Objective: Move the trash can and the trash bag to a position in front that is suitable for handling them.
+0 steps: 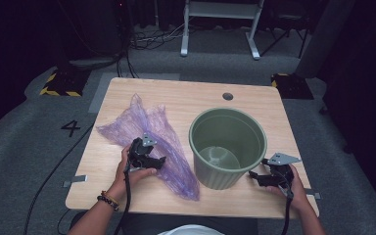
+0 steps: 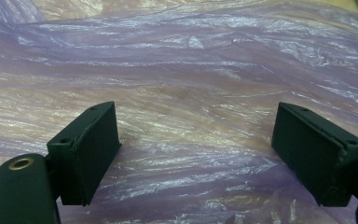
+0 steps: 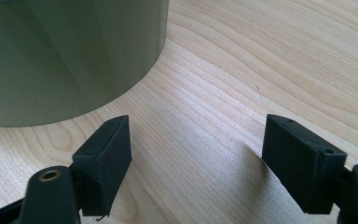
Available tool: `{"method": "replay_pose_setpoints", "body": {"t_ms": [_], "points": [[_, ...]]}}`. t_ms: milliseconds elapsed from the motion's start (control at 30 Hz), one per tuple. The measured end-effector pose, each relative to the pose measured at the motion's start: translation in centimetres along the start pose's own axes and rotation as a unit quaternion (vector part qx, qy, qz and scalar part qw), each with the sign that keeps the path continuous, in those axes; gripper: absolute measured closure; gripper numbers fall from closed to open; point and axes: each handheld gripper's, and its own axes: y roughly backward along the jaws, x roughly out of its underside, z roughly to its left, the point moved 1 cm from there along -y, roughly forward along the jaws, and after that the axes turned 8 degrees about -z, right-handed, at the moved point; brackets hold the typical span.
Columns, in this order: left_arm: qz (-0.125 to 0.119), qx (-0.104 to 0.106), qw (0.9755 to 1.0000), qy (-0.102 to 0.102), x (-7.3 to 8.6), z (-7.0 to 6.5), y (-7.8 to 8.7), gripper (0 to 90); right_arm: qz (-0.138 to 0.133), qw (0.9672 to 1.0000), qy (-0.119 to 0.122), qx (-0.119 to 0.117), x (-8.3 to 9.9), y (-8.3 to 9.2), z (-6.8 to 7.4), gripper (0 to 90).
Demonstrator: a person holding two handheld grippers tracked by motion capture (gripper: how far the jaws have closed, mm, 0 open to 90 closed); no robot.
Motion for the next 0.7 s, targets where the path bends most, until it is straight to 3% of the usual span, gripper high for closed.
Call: {"method": "replay_pose_setpoints", "body": {"t_ms": [233,333,367,400,467,500,700], "points": [[-0.019,-0.017,0.9996,0.013,0.3,0.8,0.0,16.3,0.000,1.0000,-0.001,-0.001,0.0,0.0,0.0,24.2],[-0.024,-0.022,0.9993,0.016,0.3,1.1,0.3,23.6,0.000,1.0000,-0.001,-0.001,0.0,0.0,0.0,24.3],[-0.029,-0.020,0.9992,0.018,0.4,1.3,0.4,32.9,0.000,1.0000,-0.001,-0.001,0.0,0.0,0.0,24.4],[-0.035,-0.019,0.9991,0.016,0.5,1.7,0.7,53.3,0.001,1.0000,-0.001,-0.002,0.0,0.0,0.0,24.6],[-0.036,-0.016,0.9991,0.015,0.5,1.9,0.7,57.1,0.001,1.0000,-0.001,-0.003,0.0,0.0,0.0,24.5],[-0.037,-0.016,0.9991,0.013,0.5,1.9,0.7,66.4,0.000,1.0000,-0.001,-0.004,0.0,0.0,0.0,24.6],[-0.037,0.010,0.9992,0.007,0.5,2.0,0.8,81.2,0.001,1.0000,-0.002,-0.005,0.0,0.0,0.0,24.7]]}}
